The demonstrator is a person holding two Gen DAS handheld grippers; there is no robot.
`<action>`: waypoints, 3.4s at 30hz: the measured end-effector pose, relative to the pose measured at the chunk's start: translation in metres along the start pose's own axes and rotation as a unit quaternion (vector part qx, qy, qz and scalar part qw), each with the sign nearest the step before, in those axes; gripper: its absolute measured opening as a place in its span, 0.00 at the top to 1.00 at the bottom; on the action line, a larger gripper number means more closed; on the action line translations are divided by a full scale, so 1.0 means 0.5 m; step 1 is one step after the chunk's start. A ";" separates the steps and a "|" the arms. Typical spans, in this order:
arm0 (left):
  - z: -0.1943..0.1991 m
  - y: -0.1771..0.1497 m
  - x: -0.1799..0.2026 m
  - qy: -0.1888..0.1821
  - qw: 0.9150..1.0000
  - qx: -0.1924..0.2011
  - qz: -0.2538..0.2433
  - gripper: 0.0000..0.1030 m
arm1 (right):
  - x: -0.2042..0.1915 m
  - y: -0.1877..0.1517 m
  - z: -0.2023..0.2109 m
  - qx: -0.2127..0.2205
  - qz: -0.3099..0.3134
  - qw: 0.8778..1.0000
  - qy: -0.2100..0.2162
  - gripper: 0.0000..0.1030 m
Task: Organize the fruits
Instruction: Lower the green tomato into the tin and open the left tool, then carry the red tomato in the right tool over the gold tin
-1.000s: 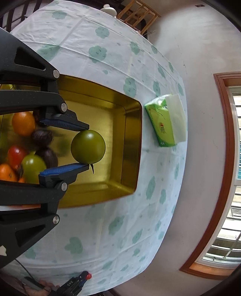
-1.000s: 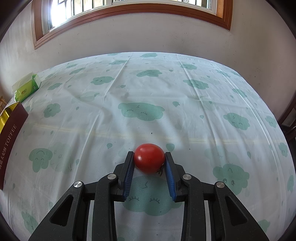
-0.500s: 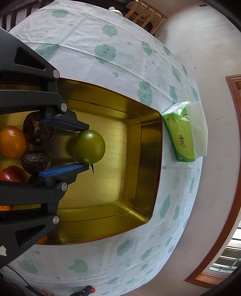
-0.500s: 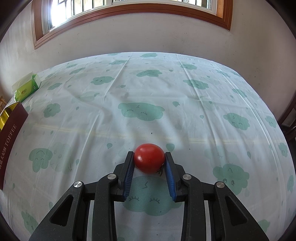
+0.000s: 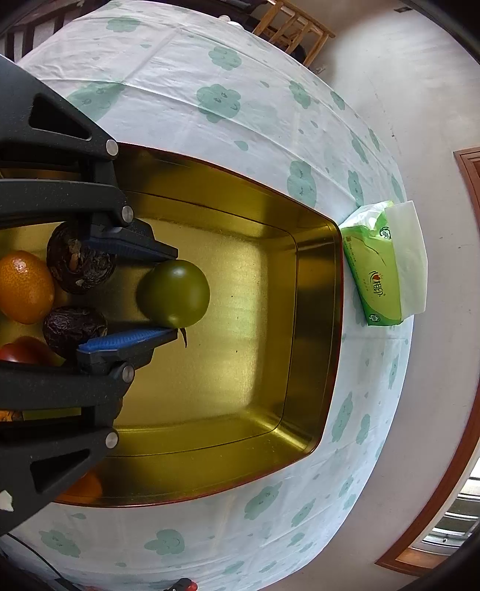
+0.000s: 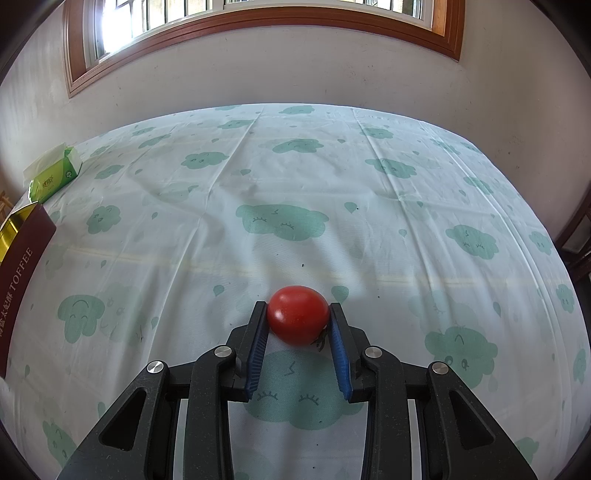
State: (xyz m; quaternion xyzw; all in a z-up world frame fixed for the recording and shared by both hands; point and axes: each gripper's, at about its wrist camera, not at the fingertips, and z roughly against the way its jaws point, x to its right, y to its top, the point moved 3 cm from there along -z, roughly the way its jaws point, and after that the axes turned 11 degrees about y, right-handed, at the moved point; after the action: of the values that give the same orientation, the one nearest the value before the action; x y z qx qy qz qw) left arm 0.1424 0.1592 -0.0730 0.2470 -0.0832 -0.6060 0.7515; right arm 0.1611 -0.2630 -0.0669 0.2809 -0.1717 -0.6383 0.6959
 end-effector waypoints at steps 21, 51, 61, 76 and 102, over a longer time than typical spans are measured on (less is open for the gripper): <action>0.042 -0.004 -0.002 0.013 1.000 0.028 -0.002 0.62 | -0.001 0.000 0.000 0.000 0.000 1.000 0.000 0.67; 0.180 -0.093 -0.079 0.030 0.995 0.081 0.042 0.34 | 0.000 0.002 0.001 0.000 0.000 1.000 -0.004 0.68; 0.175 -0.106 -0.114 0.040 0.994 0.079 0.057 0.31 | -0.033 0.010 0.027 0.006 0.003 1.000 0.007 0.68; 0.170 -0.129 -0.177 0.056 0.992 0.071 0.084 0.30 | -0.414 0.033 0.086 0.016 0.139 0.977 0.158 0.68; 0.153 -0.165 -0.293 0.077 0.988 0.057 0.123 0.29 | -0.779 -0.049 0.038 -0.042 0.259 0.934 0.243 0.68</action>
State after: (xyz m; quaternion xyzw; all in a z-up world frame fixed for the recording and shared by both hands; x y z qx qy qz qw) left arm 0.0014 0.2662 -0.0202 0.3234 -0.0892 -0.4828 0.8089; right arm 0.0814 0.1165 -0.0204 0.3435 -0.0372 -0.3552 0.8686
